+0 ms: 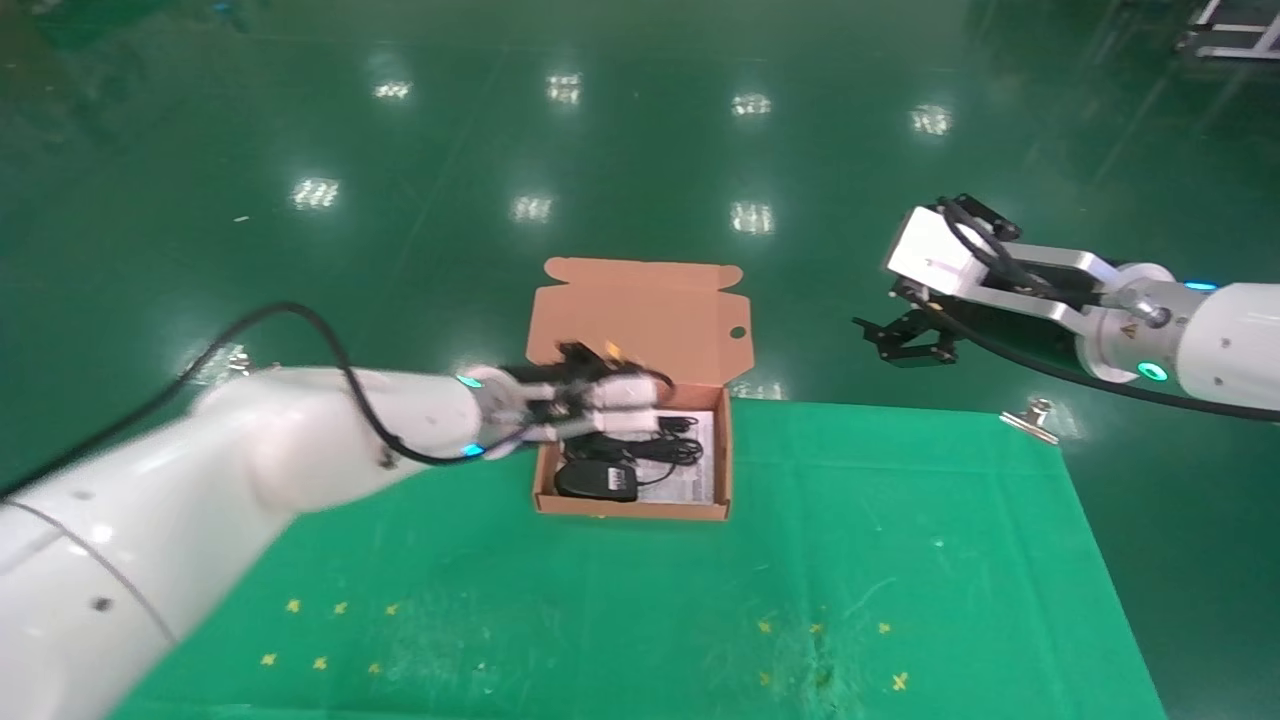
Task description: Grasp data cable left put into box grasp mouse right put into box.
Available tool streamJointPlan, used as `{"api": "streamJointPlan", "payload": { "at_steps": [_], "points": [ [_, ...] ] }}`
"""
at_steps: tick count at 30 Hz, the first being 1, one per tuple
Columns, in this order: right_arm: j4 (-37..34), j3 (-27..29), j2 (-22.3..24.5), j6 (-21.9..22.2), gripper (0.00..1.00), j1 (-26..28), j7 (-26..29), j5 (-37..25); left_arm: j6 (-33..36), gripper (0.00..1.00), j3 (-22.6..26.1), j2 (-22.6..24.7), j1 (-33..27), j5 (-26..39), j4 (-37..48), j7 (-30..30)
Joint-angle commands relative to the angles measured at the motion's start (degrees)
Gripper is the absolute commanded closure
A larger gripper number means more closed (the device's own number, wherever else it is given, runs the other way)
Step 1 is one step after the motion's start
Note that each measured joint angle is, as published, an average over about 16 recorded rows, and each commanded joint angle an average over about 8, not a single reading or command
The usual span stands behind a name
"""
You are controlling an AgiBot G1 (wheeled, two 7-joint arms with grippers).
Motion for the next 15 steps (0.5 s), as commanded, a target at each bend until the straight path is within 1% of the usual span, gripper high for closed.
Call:
{"api": "streamJointPlan", "payload": {
  "at_steps": [1, 5, 8, 11, 15],
  "points": [
    [-0.23, 0.22, -0.54, 0.5, 0.0, 0.44, -0.21, -0.07, -1.41, 0.0, -0.39, -0.31, -1.37, 0.25, -0.01, -0.55],
    [-3.74, 0.61, -3.63, 1.4, 0.0, 4.03, -2.84, -1.03, -6.9, 0.0, -1.69, 0.06, -5.0, 0.92, 3.9, -2.23],
    [-5.39, 0.64, -4.92, 1.44, 0.0, 5.94, -4.25, -1.58, -8.77, 0.0, -2.63, -0.1, -6.36, 0.18, 6.01, -3.13],
    [-6.24, 1.01, -5.48, 0.9, 0.0, 6.77, -5.48, -1.32, -8.0, 0.0, -4.11, -1.2, -6.17, -2.12, 6.09, -3.32],
    [-6.31, 2.7, -5.14, -1.45, 0.0, 5.49, -6.78, 1.46, -3.79, 0.0, -6.79, -3.8, -3.84, -6.52, 3.55, -2.96]
  ]
}}
